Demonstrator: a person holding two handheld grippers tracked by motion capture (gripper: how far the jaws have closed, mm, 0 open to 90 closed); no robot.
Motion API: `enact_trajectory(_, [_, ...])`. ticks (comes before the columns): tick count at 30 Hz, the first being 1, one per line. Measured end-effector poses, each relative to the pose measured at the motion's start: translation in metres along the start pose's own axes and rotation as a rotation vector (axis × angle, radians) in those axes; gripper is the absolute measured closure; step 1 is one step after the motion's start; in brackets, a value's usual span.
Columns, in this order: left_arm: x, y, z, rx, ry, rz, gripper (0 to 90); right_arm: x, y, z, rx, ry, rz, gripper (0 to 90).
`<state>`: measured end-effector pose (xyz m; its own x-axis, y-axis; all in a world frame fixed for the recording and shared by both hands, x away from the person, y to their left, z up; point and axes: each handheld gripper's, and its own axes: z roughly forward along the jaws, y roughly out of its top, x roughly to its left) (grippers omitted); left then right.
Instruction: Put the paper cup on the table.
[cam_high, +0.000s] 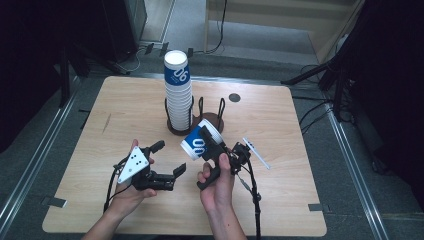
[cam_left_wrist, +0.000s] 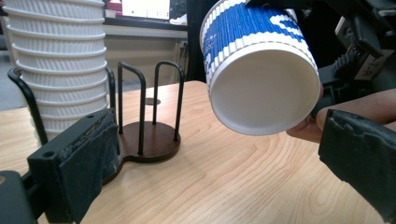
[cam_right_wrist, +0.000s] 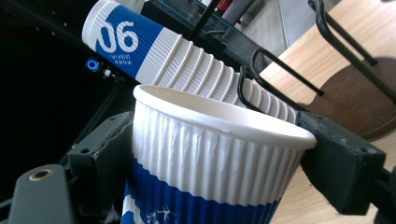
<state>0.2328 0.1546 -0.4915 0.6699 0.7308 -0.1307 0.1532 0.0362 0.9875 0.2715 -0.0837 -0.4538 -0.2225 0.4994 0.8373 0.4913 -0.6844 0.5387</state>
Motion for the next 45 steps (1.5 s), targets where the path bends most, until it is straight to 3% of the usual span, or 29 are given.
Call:
enact_trajectory(9, [0.003,-0.001,-0.004,0.009,0.006,-0.013,0.0,0.007,0.0,-0.002,-0.03,-0.02,-0.169,14.9])
enact_trajectory(21, [0.009,-0.005,-0.013,0.032,0.031,-0.013,0.0,0.012,-0.001,-0.004,-0.029,-0.026,-0.351,14.9])
enact_trajectory(30, [0.015,-0.009,-0.023,0.049,0.069,-0.024,0.0,0.017,-0.005,-0.004,-0.05,-0.073,-0.534,14.6])
enact_trajectory(38, [0.025,-0.023,-0.034,0.091,0.115,-0.029,0.0,0.016,-0.008,-0.001,-0.127,-0.114,-0.684,14.4])
enact_trajectory(45, [0.035,-0.03,-0.047,0.112,0.159,-0.038,0.0,0.014,-0.007,0.0,-0.148,-0.128,-0.776,14.3])
